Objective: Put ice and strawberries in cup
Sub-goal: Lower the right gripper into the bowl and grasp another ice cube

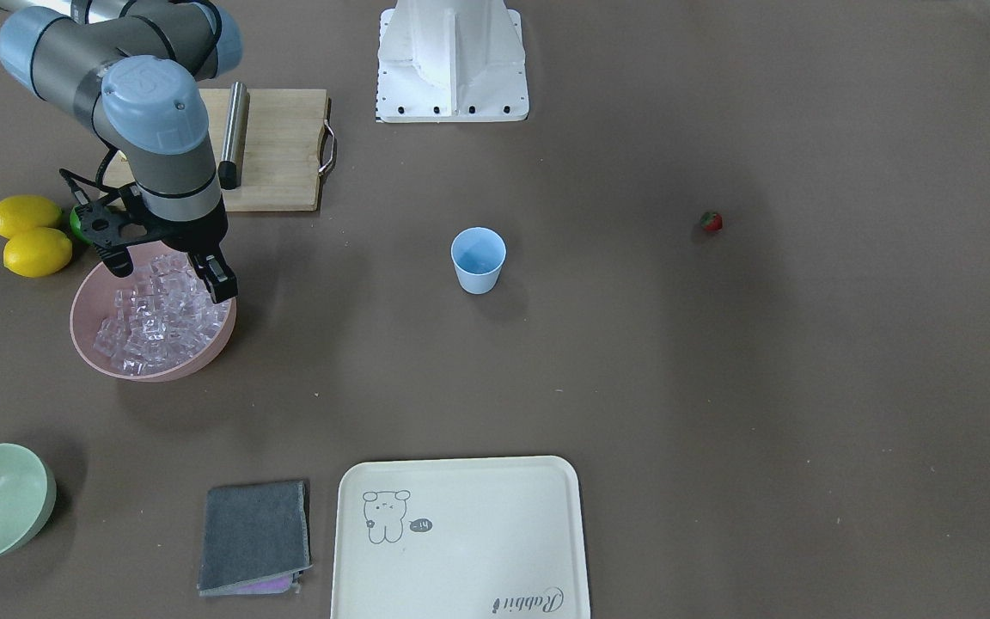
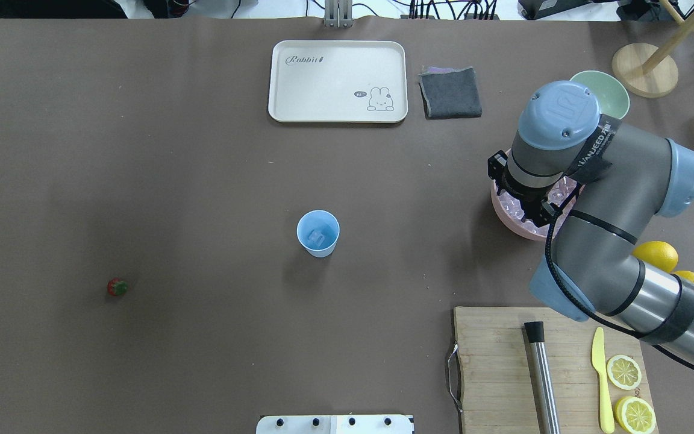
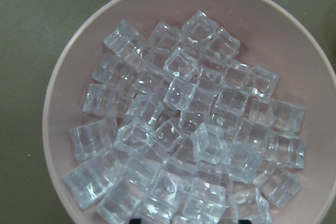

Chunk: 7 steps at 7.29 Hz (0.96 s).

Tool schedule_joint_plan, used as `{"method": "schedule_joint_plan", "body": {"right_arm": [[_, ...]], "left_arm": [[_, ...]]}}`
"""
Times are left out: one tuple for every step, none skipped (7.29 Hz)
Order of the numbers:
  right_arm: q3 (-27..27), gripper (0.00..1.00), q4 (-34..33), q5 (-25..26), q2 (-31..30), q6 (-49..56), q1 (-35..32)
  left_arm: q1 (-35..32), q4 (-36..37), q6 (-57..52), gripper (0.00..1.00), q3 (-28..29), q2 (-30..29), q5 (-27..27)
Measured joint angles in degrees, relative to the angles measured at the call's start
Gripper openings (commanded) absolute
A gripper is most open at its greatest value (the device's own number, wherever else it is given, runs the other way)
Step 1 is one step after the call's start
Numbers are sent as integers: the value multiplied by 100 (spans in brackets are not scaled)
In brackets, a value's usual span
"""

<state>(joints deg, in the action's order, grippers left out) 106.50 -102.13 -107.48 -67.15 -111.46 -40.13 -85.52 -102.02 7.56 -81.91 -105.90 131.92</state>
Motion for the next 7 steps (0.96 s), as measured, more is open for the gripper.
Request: {"method": "schedule_joint_plan", "body": {"right_arm": [[-7, 60, 0, -1, -3, 1, 29], [-18, 51, -13, 20, -6, 1, 54], [-32, 23, -42, 70, -7, 3, 76], [-35, 0, -64, 114, -8, 9, 87], [-35, 0, -74, 132, -9, 31, 74], [-29, 0, -78, 129, -9, 83, 35], [-11, 0, -78, 110, -9, 148, -26]], "left_arm": [[0, 4, 0, 98, 4, -3, 0], [0, 6, 0, 98, 5, -7, 0], [0, 6, 0, 98, 0, -8, 0], [0, 7, 0, 98, -5, -9, 0], [0, 7, 0, 98, -11, -10, 0], [0, 7, 0, 98, -18, -13, 0], [0, 9, 2, 98, -20, -19, 0]]}}
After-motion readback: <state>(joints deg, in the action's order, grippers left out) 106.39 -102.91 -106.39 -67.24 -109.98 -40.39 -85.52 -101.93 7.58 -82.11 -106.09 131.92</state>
